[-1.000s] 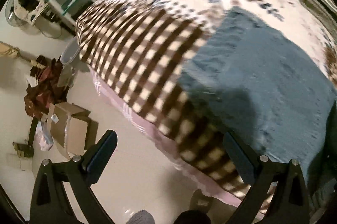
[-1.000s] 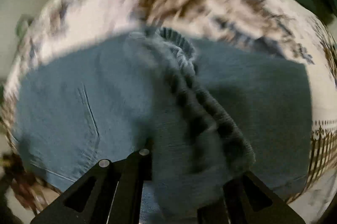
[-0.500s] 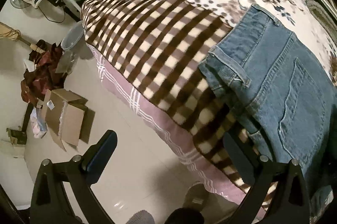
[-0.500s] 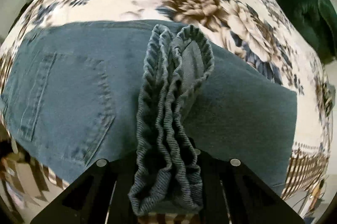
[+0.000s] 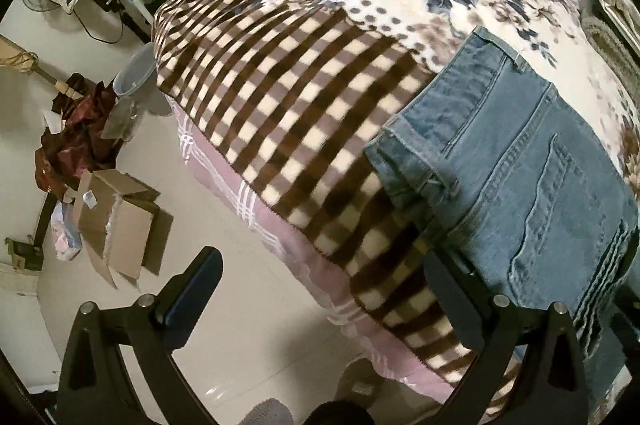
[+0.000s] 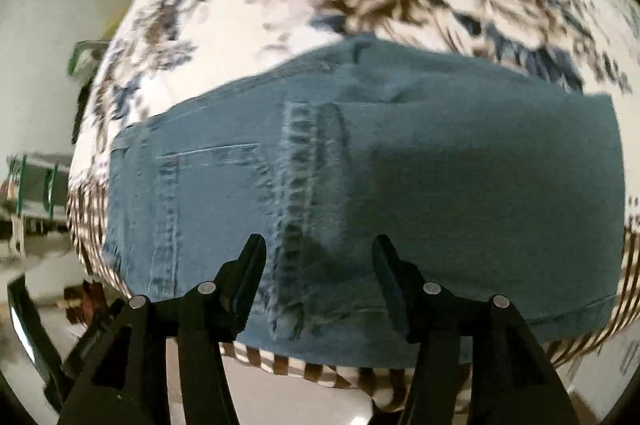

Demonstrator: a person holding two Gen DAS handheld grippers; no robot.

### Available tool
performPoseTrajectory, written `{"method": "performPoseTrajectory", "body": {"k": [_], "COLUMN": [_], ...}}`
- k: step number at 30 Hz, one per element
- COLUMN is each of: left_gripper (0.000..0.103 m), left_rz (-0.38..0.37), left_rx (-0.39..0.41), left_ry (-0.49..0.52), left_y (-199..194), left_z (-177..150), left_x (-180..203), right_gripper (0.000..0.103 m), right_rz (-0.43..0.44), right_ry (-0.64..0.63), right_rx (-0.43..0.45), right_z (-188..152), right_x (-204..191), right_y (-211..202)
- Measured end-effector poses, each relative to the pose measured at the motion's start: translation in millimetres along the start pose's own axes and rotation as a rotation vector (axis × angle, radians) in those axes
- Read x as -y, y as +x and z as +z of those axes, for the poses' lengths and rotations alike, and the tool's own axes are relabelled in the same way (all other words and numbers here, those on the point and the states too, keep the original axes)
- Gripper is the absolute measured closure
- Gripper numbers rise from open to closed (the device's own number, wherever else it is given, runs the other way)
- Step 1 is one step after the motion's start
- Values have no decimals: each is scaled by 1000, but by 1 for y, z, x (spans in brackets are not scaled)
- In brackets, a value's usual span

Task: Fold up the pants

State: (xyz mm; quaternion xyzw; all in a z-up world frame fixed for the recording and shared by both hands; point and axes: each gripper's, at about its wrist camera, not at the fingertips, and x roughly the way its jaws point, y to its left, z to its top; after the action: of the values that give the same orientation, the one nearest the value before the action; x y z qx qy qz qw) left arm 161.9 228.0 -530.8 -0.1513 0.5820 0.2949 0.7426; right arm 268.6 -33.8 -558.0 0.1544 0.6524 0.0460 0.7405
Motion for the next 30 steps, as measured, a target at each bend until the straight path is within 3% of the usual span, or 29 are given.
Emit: {"method": "performPoseTrajectory", "body": {"k": [2, 4, 5, 7, 10, 12, 13, 15, 16, 19, 20, 22, 23, 27, 30], "left_gripper": [0, 0, 0, 0, 0, 0, 0, 0, 0, 5, 8, 31, 54, 53, 50], "left_rz": [-4, -4, -6, -13, -42, -86, -131, -291, -385, -548, -573, -624, -659, -628, -637], "left_rx": [0, 1, 3, 8, 12, 10, 10, -3, -9, -36, -50, -61, -77, -152, -146], "left_ry": [-3, -5, -6, -10, -42, -87, -120, -240, -318, -487, -521, -565, -583, -599, -604], "left_y": [2, 2, 2, 1, -3, -6, -8, -8, -5, 14, 22, 36, 45, 72, 77], "left_z": [2, 3, 4, 5, 9, 12, 14, 18, 19, 21, 22, 23, 24, 28, 27], "left_x": [3, 6, 7, 9, 8, 4, 1, -11, -18, -29, -30, -29, -27, -19, -16], "right_gripper": [45, 61, 87, 95, 95, 86, 82, 61, 57, 55, 55, 55, 55, 55, 55], "right_rz": [-50, -79, -142, -185, -175, -136, -102, -33, 3, -2, 1, -12, -20, -46, -46], "right_ry": [18, 30, 27, 17, -30, -35, -27, -9, -3, -15, 4, 36, 59, 95, 84], "right_rx": [-42, -85, -86, -70, -36, -74, -89, -103, -96, -63, -63, -94, -109, -126, -125], "right_z": [9, 14, 15, 15, 11, 9, 7, 4, 2, 0, -1, 2, 6, 9, 8], "right_x": [-2, -1, -4, -9, -15, -6, 0, 12, 15, 35, 45, 58, 63, 81, 84], "right_y": [20, 40, 43, 40, 29, 32, 31, 23, 16, -3, -6, -3, 3, 11, 11]}}
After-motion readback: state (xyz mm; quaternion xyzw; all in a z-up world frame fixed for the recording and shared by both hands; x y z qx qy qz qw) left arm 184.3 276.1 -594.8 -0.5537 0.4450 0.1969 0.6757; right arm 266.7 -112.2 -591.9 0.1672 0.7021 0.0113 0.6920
